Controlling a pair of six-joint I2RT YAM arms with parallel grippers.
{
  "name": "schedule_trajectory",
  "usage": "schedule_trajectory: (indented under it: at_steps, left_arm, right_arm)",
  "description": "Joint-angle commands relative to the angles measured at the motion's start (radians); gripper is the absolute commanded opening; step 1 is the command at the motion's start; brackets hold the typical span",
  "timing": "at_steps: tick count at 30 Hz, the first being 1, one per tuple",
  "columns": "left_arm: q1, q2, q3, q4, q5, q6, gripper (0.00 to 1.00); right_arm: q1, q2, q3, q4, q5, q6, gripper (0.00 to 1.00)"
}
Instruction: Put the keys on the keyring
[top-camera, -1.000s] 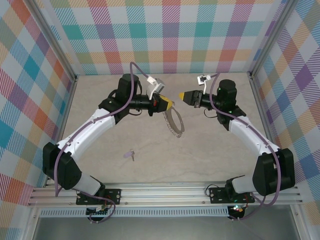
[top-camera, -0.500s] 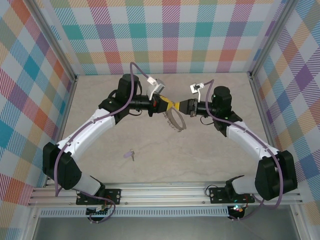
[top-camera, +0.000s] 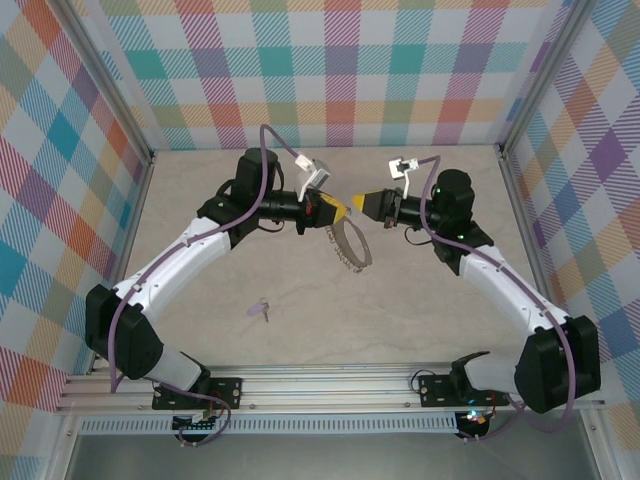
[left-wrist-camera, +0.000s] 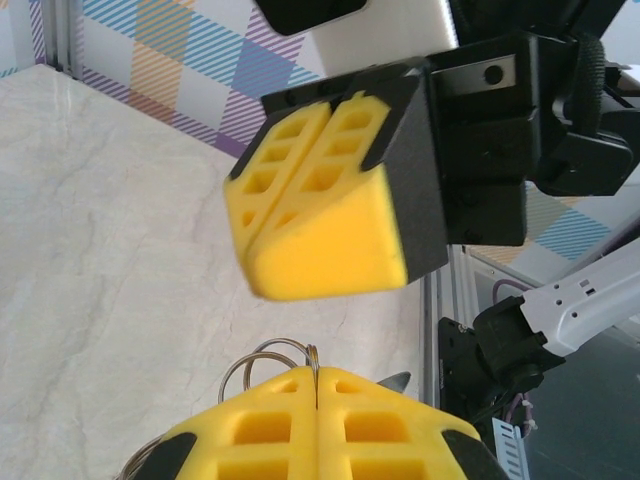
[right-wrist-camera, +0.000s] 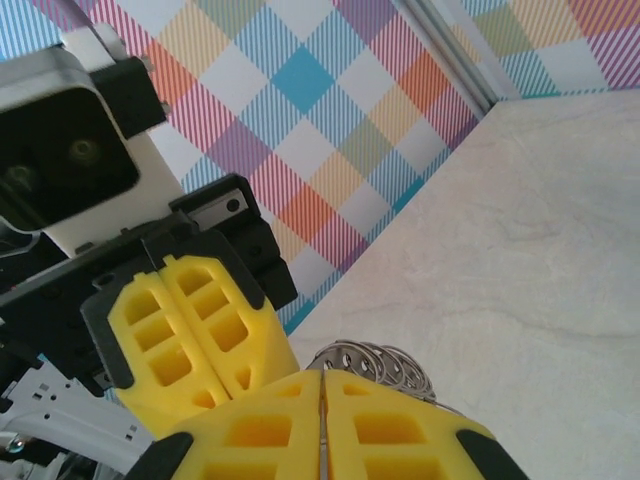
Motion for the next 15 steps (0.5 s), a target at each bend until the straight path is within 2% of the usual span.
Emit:
schedule_trajectory:
  at_steps: [1, 5, 8, 15]
  left_arm:
    - [-0.006, -0.013, 0.016, 0.036, 0.034, 0.001, 0.00]
    - [-0.007, -0.009, 0.024, 0.034, 0.038, -0.001, 0.00]
    - [-0.006, -0.007, 0.029, 0.034, 0.041, -0.001, 0.00]
    - [-0.006, -0.003, 0.042, 0.031, 0.054, -0.003, 0.00]
  right_arm:
    - [-0.026, -0.052, -0.042, 0.055, 0.015, 0.016, 0.12]
    - [-0.039, -0.086, -0.086, 0.097, -0.033, 0.043, 0.28]
    - [-0.039, -0.089, -0.101, 0.135, -0.093, 0.061, 0.35]
    - [-0.036, -0.050, -0.110, 0.249, -0.209, 0.125, 0.35]
